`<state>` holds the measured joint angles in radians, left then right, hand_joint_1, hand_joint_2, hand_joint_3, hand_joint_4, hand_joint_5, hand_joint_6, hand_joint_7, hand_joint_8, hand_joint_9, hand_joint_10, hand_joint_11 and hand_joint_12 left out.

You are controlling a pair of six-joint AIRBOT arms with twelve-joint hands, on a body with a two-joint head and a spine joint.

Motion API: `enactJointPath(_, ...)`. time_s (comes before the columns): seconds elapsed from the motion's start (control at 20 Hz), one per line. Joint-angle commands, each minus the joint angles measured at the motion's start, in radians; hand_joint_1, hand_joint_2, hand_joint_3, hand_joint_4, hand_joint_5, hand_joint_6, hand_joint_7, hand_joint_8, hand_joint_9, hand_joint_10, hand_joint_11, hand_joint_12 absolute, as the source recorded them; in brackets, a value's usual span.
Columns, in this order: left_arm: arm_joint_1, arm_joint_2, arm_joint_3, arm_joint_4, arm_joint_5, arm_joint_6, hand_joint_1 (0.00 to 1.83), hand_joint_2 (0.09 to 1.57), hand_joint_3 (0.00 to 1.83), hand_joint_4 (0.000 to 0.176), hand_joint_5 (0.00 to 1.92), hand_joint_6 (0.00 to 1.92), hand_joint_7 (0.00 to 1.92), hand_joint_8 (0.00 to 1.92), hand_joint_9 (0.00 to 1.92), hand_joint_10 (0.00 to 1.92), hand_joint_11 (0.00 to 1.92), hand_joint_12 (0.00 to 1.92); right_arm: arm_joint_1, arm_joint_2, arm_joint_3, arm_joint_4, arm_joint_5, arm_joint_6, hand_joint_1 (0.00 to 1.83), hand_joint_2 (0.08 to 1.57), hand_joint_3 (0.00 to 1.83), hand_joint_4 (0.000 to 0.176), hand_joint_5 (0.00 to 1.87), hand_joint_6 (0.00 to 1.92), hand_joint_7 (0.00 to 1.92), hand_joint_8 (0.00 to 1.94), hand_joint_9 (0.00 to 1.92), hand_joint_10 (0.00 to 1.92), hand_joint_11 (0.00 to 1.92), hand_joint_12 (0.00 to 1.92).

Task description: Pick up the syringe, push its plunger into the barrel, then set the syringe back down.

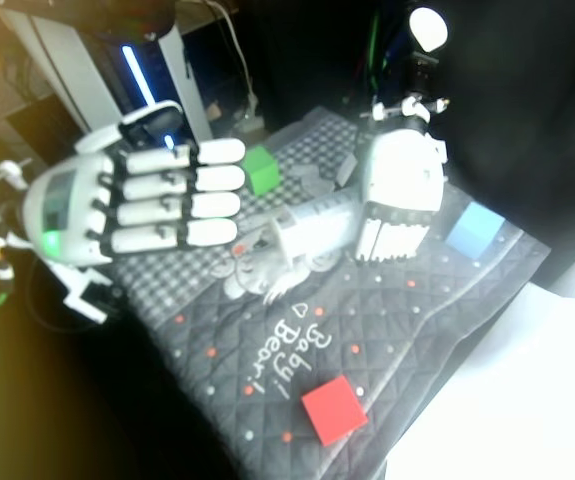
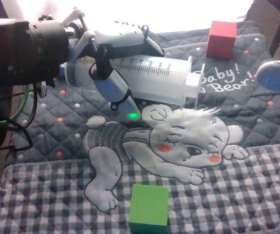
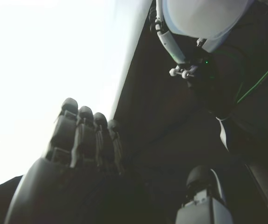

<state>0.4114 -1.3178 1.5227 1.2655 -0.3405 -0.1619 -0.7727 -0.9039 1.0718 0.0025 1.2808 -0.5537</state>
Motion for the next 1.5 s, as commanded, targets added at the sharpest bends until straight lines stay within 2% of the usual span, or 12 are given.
enactJointPath(0.0, -0.006, -0.004, 0.004, -0.030, -0.048, -0.010, 1.35, 1.20, 0.02, 0.000, 1.02, 1.92, 1.24, 1.92, 1.36, 1.92, 1.35, 1.92, 0.014, 0.004, -0.001, 0.016, 0.125, 0.002, 0.00, 0.94, 0.00, 0.000, 0.01, 0.00, 0.00, 0.00, 0.00, 0.00, 0.02, 0.01)
enactJointPath(0.45, 0.001, -0.005, 0.001, -0.036, -0.061, -0.011, 1.25, 1.18, 0.00, 0.000, 0.68, 1.92, 0.82, 1.92, 0.95, 1.92, 0.99, 1.92, 0.017, 0.004, -0.002, 0.019, 0.125, 0.002, 0.00, 0.97, 0.00, 0.000, 0.02, 0.00, 0.00, 0.00, 0.00, 0.00, 0.03, 0.01)
enactJointPath(0.5, 0.003, -0.005, 0.001, -0.037, -0.062, -0.012, 1.13, 1.26, 0.06, 0.004, 0.63, 1.64, 0.69, 1.66, 0.76, 1.90, 0.78, 1.92, 0.017, 0.004, -0.002, 0.019, 0.125, 0.002, 0.00, 0.98, 0.01, 0.000, 0.03, 0.00, 0.00, 0.00, 0.00, 0.00, 0.01, 0.01)
enactJointPath(0.55, 0.005, -0.005, 0.001, -0.037, -0.063, -0.015, 1.13, 1.25, 0.02, 0.028, 0.71, 1.48, 0.73, 1.43, 0.67, 1.64, 0.64, 1.86, 0.017, 0.004, -0.002, 0.019, 0.125, 0.002, 0.00, 0.98, 0.00, 0.000, 0.03, 0.01, 0.00, 0.00, 0.00, 0.00, 0.00, 0.00)
enactJointPath(0.65, 0.009, -0.005, 0.002, -0.037, -0.067, -0.023, 1.02, 1.24, 0.00, 0.000, 0.74, 1.42, 0.82, 0.55, 0.76, 0.57, 0.41, 1.30, 0.018, 0.004, -0.002, 0.019, 0.125, 0.002, 0.00, 0.98, 0.01, 0.000, 0.03, 0.00, 0.00, 0.00, 0.00, 0.00, 0.00, 0.00)
enactJointPath(0.75, 0.014, -0.005, 0.002, -0.020, -0.071, -0.041, 0.88, 1.26, 0.00, 0.163, 0.70, 1.44, 0.82, 0.02, 0.80, 0.05, 0.30, 1.03, 0.020, 0.004, -0.002, 0.019, 0.125, 0.002, 0.00, 1.03, 0.03, 0.000, 0.02, 0.00, 0.00, 0.00, 0.00, 0.00, 0.00, 0.00)
enactJointPath(0.9, 0.018, -0.005, 0.002, -0.014, -0.074, -0.049, 0.83, 1.29, 0.00, 0.175, 0.64, 1.50, 0.64, 0.00, 0.60, 0.00, 0.05, 1.05, 0.021, 0.004, -0.002, 0.019, 0.125, 0.002, 0.00, 1.02, 0.02, 0.000, 0.01, 0.00, 0.00, 0.00, 0.00, 0.00, 0.00, 0.00)
enactJointPath(0.95, 0.018, -0.005, 0.002, -0.012, -0.074, -0.049, 0.76, 1.19, 0.00, 0.065, 0.48, 0.97, 0.53, 0.00, 0.47, 0.00, 0.00, 0.79, 0.021, 0.004, -0.002, 0.019, 0.125, 0.002, 0.00, 1.02, 0.01, 0.000, 0.02, 0.00, 0.00, 0.00, 0.00, 0.00, 0.00, 0.00)
enactJointPath(1.0, 0.018, -0.006, 0.002, -0.010, -0.075, -0.049, 0.76, 1.19, 0.00, 0.065, 0.48, 0.97, 0.53, 0.00, 0.47, 0.00, 0.00, 0.79, 0.021, 0.004, -0.002, 0.019, 0.125, 0.002, 0.00, 1.02, 0.01, 0.000, 0.02, 0.00, 0.00, 0.00, 0.00, 0.00, 0.00, 0.00)
enactJointPath(1.15, 0.018, -0.006, 0.000, -0.003, -0.077, -0.049, 0.72, 1.09, 0.00, 0.031, 0.59, 0.10, 0.36, 0.00, 0.29, 0.00, 0.00, 0.33, 0.021, 0.004, -0.002, 0.019, 0.125, 0.002, 0.00, 0.97, 0.00, 0.000, 0.02, 0.00, 0.00, 0.00, 0.00, 0.00, 0.00, 0.00)
enactJointPath(1.25, 0.022, -0.006, -0.002, 0.004, -0.077, -0.049, 0.72, 1.04, 0.00, 0.099, 0.44, 0.00, 0.10, 0.00, 0.11, 0.00, 0.00, 0.02, 0.022, 0.004, -0.002, 0.017, 0.125, -0.001, 0.00, 0.98, 0.00, 0.000, 0.03, 0.01, 0.00, 0.00, 0.00, 0.00, 0.00, 0.00)
enactJointPath(1.45, 0.024, -0.006, -0.005, 0.013, -0.077, -0.049, 0.60, 0.91, 0.00, 0.175, 0.18, 0.00, 0.00, 0.00, 0.00, 0.00, 0.00, 0.00, 0.023, 0.004, -0.002, 0.017, 0.125, -0.003, 0.00, 0.98, 0.00, 0.000, 0.01, 0.00, 0.00, 0.00, 0.00, 0.00, 0.00, 0.00)
